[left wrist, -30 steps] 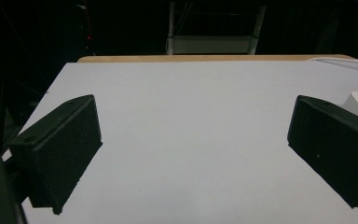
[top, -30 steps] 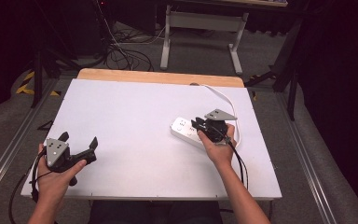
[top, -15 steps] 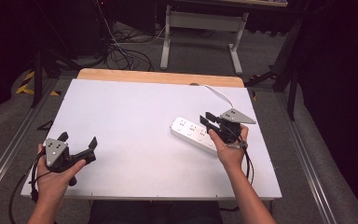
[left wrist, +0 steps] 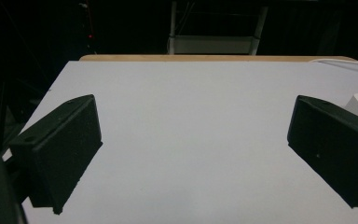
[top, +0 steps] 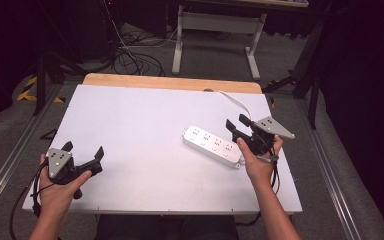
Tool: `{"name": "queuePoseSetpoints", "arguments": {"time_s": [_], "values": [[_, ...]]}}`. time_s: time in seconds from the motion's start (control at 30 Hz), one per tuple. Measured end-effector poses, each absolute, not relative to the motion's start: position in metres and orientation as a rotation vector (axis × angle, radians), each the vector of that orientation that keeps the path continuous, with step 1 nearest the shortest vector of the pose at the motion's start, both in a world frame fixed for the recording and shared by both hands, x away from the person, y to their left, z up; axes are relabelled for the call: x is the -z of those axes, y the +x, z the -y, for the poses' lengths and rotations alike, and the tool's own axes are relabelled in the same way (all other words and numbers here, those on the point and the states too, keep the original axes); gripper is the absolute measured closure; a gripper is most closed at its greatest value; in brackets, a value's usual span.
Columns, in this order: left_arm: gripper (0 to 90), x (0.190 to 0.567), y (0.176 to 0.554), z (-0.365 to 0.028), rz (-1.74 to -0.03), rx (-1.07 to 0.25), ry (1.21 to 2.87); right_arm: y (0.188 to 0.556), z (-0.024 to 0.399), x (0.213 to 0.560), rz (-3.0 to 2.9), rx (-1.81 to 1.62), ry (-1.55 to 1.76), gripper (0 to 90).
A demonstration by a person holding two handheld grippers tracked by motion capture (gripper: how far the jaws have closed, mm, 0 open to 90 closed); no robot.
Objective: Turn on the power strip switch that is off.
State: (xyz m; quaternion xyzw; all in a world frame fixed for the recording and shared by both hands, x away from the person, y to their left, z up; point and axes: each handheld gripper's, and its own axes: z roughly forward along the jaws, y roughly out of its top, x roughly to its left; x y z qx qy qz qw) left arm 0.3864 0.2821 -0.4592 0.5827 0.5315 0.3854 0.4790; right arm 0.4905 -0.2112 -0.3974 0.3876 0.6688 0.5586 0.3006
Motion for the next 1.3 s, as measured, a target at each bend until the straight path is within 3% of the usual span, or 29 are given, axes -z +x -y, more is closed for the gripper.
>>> {"name": "queuePoseSetpoints", "arguments": {"time_s": [0.2,0.57,0.73,1.3], "values": [[3.4,0.459,0.387,-0.282,-1.290,-0.942,1.424,0.483,0.221,0.397,-1.734,-1.467,1.019,32.3],[3.4,0.459,0.387,-0.281,-1.285,-0.939,1.425,0.469,0.247,0.399,-1.670,-1.476,1.004,21.0],[3.4,0.459,0.387,-0.281,-1.281,-0.941,1.420,0.464,0.257,0.405,-1.640,-1.476,0.957,3.9],[3.1,0.458,0.387,-0.281,-1.268,-0.943,1.426,0.459,0.276,0.428,-1.518,-1.543,1.001,2.6]]}}
